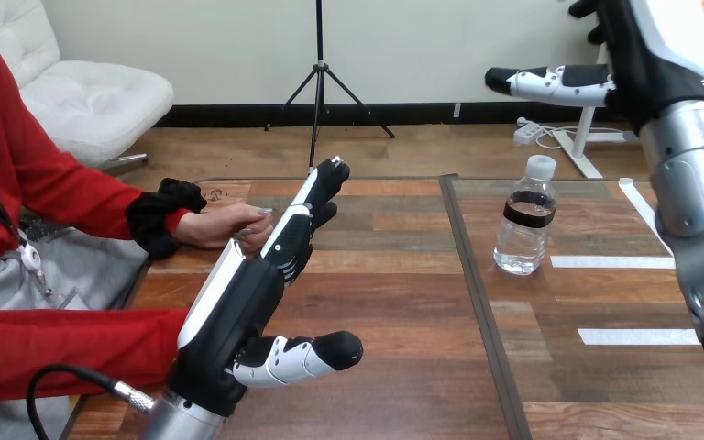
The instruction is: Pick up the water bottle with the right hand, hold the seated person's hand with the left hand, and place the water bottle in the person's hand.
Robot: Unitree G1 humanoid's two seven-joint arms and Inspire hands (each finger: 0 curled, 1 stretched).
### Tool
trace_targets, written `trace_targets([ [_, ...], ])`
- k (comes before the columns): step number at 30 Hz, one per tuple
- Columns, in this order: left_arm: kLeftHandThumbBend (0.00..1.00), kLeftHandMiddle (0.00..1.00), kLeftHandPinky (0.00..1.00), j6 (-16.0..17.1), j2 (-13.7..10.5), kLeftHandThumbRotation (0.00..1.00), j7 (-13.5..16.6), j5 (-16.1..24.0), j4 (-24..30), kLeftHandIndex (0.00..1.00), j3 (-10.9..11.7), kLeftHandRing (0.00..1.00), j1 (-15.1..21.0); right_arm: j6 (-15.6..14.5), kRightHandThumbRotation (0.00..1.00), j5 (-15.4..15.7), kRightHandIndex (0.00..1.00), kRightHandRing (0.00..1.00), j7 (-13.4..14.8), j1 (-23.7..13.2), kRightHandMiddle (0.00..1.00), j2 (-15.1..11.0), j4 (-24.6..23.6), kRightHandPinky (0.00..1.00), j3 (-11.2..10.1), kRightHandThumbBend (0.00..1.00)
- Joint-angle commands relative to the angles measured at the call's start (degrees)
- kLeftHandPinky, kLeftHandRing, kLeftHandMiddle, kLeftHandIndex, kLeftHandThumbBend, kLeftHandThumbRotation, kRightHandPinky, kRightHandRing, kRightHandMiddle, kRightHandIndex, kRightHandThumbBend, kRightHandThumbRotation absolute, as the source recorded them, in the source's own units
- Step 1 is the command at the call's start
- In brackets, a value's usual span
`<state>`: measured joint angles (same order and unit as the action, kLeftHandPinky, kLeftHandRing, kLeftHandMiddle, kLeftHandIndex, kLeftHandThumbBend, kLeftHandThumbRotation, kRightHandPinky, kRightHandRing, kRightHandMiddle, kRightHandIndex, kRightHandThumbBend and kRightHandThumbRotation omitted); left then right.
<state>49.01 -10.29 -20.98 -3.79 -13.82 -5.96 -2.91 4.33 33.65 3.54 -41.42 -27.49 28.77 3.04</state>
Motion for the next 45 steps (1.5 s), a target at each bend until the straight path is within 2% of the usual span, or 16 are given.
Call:
trace_targets([
  [1,1.00,1.00,0.96,1.5,0.6,0.74,0.4,0.4,0.8,1.00,-0.2,1.00,2.0,1.9,0.49,0.6,0.83,0.77,2.1,-12.0,0.81,-0.3,10.6,0.64,2.4,0.98],
  [7,1.00,1.00,0.96,1.5,1.0,0.74,0.4,0.4,0.9,1.00,-0.4,1.00,1.7,0.8,0.55,1.4,0.84,0.80,1.5,-16.8,0.83,0.2,19.6,0.65,4.7,0.99],
  [11,1.00,1.00,0.97,1.5,1.2,0.74,0.5,0.4,1.3,1.00,-0.6,1.00,1.4,1.7,0.58,2.7,0.85,0.80,2.7,-19.6,0.83,0.3,26.0,0.66,6.6,0.99],
  [17,1.00,1.00,0.97,2.5,1.7,0.75,0.6,0.8,1.0,1.00,-0.7,1.00,1.4,0.9,0.62,3.1,0.87,0.83,3.0,-22.7,0.85,1.0,32.8,0.67,8.4,0.98],
  [21,1.00,1.00,0.96,2.3,1.7,0.75,0.6,1.0,1.5,1.00,-0.8,1.00,1.1,2.0,0.61,3.3,0.88,0.84,3.9,-23.9,0.86,1.2,36.5,0.67,9.2,0.98],
  [25,1.00,1.00,0.96,2.3,1.9,0.75,0.7,1.2,1.8,1.00,-0.8,1.00,0.8,2.6,0.62,3.9,0.89,0.84,5.0,-24.6,0.86,1.3,39.2,0.67,10.5,0.98],
  [34,1.00,1.00,0.97,2.2,2.2,0.75,0.2,0.5,2.3,1.00,-1.1,1.00,0.0,1.6,0.64,5.4,0.91,0.85,5.5,-25.9,0.86,1.8,43.9,0.70,13.5,0.99],
  [45,1.00,1.00,0.97,2.9,2.4,0.75,0.4,0.9,2.7,1.00,-1.3,1.00,-1.0,0.9,0.64,4.9,0.90,0.86,5.5,-25.8,0.86,2.6,46.6,0.70,14.7,1.00],
])
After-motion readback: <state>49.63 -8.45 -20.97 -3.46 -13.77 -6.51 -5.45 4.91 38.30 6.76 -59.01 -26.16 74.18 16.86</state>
